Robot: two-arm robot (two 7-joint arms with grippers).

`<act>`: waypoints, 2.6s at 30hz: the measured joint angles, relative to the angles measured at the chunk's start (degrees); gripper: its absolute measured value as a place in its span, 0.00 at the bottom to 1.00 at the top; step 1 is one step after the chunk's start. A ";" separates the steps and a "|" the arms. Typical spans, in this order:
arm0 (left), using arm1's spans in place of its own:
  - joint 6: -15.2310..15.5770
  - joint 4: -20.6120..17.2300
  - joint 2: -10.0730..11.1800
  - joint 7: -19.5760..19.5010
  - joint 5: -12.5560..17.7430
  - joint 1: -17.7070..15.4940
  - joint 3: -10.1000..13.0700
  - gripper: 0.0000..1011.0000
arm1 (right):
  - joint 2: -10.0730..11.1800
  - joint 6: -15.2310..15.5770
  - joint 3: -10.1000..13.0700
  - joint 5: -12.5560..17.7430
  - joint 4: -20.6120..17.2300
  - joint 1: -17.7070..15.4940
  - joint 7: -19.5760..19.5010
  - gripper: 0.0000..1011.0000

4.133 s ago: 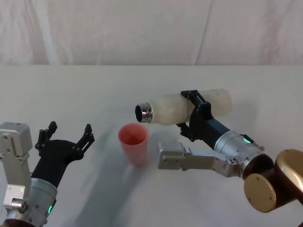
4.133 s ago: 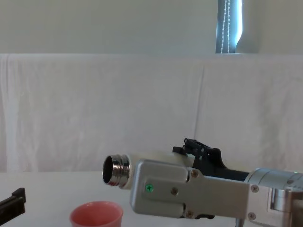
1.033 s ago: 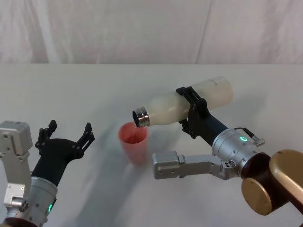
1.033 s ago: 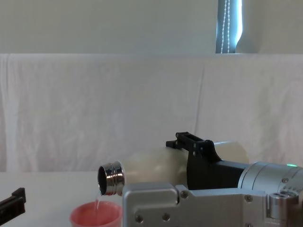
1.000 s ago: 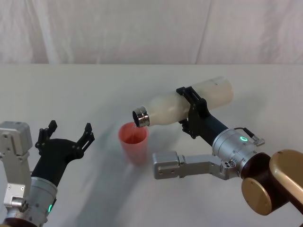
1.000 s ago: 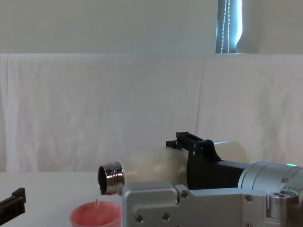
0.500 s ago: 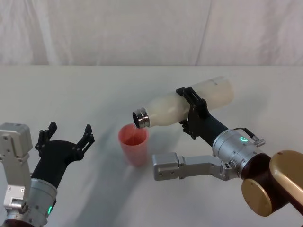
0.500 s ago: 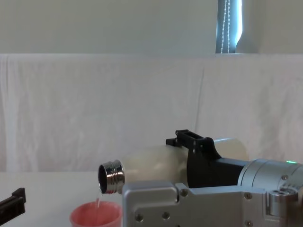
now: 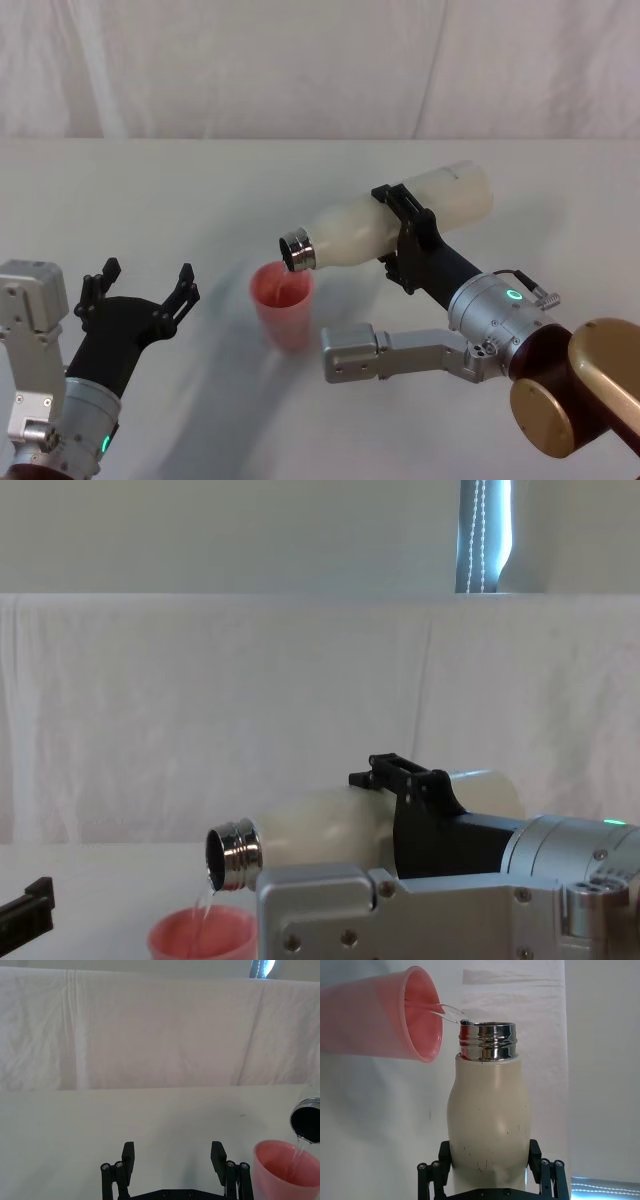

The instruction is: Grasp the thermos with one hand and pour water into the cup lid.

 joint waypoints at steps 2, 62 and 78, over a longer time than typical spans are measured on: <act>0.00 0.00 0.00 0.00 0.00 0.00 0.00 0.99 | 0.04 0.00 0.00 -0.01 -0.03 0.00 0.00 0.94; 0.00 0.00 0.00 0.00 0.00 0.00 0.00 0.99 | 0.20 0.16 -0.10 -0.43 0.01 0.28 0.15 0.94; 0.00 0.00 0.00 0.00 0.00 0.00 0.00 0.99 | -0.24 -0.55 1.09 2.24 0.02 -0.40 -0.03 0.94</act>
